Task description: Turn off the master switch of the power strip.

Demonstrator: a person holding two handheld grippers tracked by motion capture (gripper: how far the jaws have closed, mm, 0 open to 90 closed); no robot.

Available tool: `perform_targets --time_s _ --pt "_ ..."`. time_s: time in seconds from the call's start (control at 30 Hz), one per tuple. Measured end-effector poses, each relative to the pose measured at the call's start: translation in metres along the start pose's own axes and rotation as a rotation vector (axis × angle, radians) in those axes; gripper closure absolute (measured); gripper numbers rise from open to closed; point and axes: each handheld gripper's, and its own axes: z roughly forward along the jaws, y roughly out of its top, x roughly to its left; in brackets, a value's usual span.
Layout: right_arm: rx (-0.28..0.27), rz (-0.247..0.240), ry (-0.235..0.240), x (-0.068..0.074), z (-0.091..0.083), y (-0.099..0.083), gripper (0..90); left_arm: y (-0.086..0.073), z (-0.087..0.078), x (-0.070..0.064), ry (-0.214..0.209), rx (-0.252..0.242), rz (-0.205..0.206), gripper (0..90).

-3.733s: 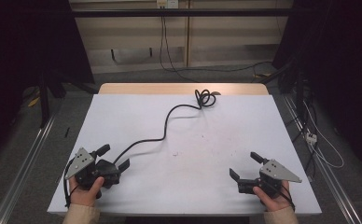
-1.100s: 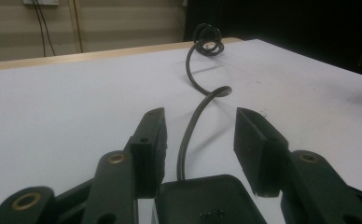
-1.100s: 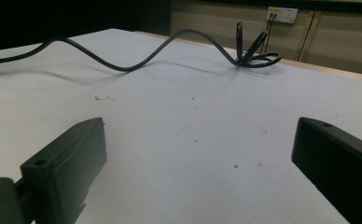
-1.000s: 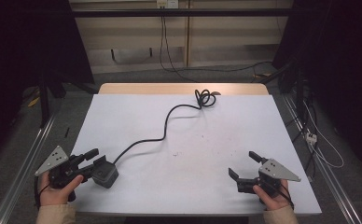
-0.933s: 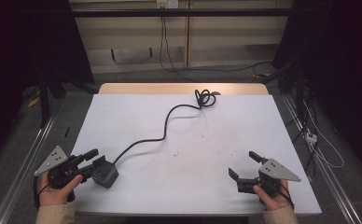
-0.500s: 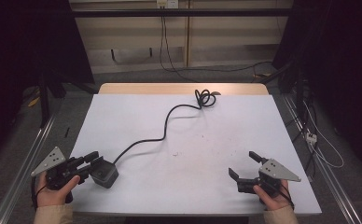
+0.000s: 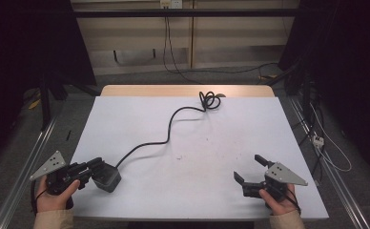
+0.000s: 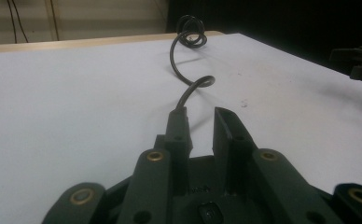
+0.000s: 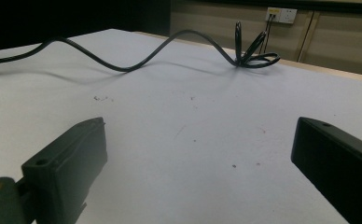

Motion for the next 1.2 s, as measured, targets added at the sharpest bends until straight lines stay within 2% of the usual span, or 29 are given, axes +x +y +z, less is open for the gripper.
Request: perform_targets --time_s 0.57,1.03,1.07,1.1,1.13,1.2 --pt "0.001 -0.001 0.000 0.0001 0.0002 -0.0001 2.9 -0.0010 0.0013 -0.0010 -0.042 0.038 -0.010 84.6" --pt "0.000 -0.003 -0.001 -0.0002 0.0001 0.0000 2.9 -0.0007 0.0011 -0.0008 -0.056 0.050 -0.020 87.7" --pt "0.000 -0.003 -0.001 -0.0002 0.0002 0.0000 2.9 -0.0008 0.0014 0.0000 -0.073 0.051 -0.020 87.8" --pt "0.000 -0.002 0.001 -0.0002 0.0002 -0.0001 3.0 -0.0006 0.0014 0.0001 -0.073 0.054 -0.016 88.1" --pt "0.000 -0.003 0.000 -0.0002 0.0002 -0.0001 2.9 -0.0005 0.0014 -0.0011 -0.053 0.056 -0.017 88.5" --pt "0.000 -0.003 0.001 -0.0001 0.0002 -0.0001 2.9 -0.0005 0.0014 -0.0009 -0.055 0.059 -0.019 88.8"
